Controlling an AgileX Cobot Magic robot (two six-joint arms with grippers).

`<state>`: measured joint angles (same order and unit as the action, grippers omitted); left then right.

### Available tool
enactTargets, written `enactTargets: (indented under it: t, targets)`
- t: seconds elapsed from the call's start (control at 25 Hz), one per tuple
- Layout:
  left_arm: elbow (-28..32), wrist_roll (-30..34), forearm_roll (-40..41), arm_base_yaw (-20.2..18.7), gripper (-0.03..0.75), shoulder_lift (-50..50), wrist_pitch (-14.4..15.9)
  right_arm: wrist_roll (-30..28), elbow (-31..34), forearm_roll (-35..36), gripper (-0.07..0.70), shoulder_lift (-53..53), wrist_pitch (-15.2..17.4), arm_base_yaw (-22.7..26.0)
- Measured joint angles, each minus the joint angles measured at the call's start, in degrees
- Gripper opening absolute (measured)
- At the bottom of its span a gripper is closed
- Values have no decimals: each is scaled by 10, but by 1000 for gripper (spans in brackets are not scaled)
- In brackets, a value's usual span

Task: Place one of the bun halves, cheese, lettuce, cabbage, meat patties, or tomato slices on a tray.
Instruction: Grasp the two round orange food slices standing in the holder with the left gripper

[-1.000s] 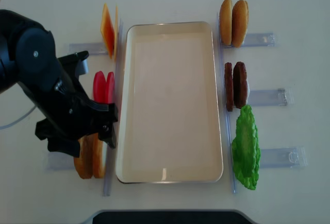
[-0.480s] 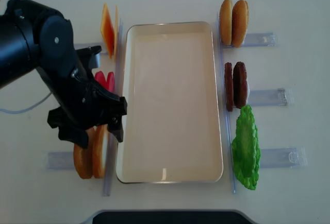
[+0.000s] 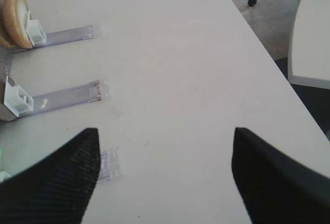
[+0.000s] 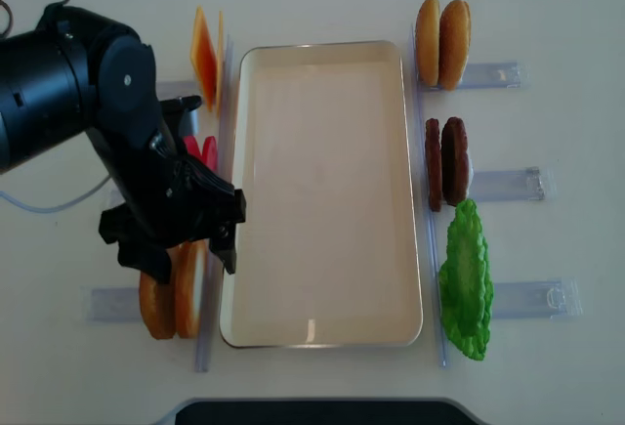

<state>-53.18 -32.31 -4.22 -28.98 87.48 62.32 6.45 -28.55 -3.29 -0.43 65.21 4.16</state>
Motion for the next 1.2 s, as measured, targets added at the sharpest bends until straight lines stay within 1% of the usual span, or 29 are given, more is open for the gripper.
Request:
enactTargets:
  t: [0.4, 0.48, 0.8, 1.0, 1.12, 1.2]
  targets:
    - [0, 11, 2, 0, 693, 9, -5, 0, 0, 0, 535, 0, 0, 0]
    - [0, 12, 2, 0, 682, 9, -5, 0, 0, 0, 535, 0, 0, 0]
    - [0, 26, -9, 0, 529, 9, -5, 0, 0, 0, 535, 0, 0, 0]
    - [0, 29, -10, 0, 442, 9, 3, 0, 0, 0, 535, 0, 0, 0]
    - [0, 29, -11, 0, 399, 9, 13, 0, 0, 0, 535, 0, 0, 0]
    - [0, 29, -11, 0, 384, 9, 16, 0, 0, 0, 535, 0, 0, 0]
